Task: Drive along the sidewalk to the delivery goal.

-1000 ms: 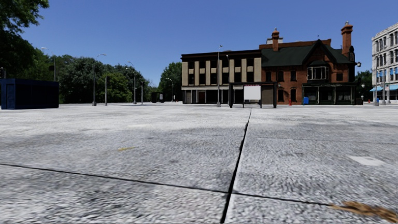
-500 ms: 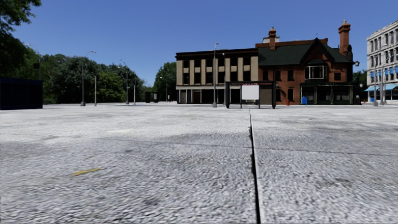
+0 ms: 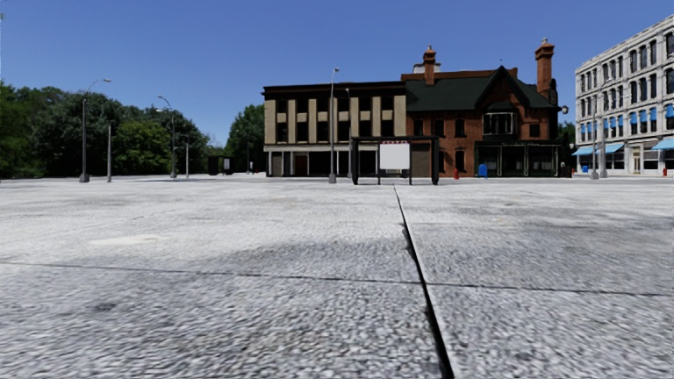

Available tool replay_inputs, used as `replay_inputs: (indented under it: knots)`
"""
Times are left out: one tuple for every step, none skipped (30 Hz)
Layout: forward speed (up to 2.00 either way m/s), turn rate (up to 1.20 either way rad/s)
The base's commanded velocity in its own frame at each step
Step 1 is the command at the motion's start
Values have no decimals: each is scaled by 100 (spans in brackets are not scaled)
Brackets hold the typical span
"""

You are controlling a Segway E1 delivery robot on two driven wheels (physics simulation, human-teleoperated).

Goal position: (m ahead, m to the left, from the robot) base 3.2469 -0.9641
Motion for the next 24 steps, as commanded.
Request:
replay_inputs:
  knots:
    - [200, 0]
    - [200, 0]
    - [200, 0]
    - [200, 0]
    - [200, 0]
    - [200, 0]
    - [200, -11]
    - [200, -18]
    - [200, -20]
    - [200, -20]
    - [200, -23]
    - [200, -25]
    - [200, -26]
    - [200, -26]
    - [199, -27]
    - [198, -27]
    - [197, -27]
    - [197, -27]
    - [197, -27]
    - [195, -27]
    - [192, -27]
    - [187, -27]
    - [187, -27]
    - [179, -27]
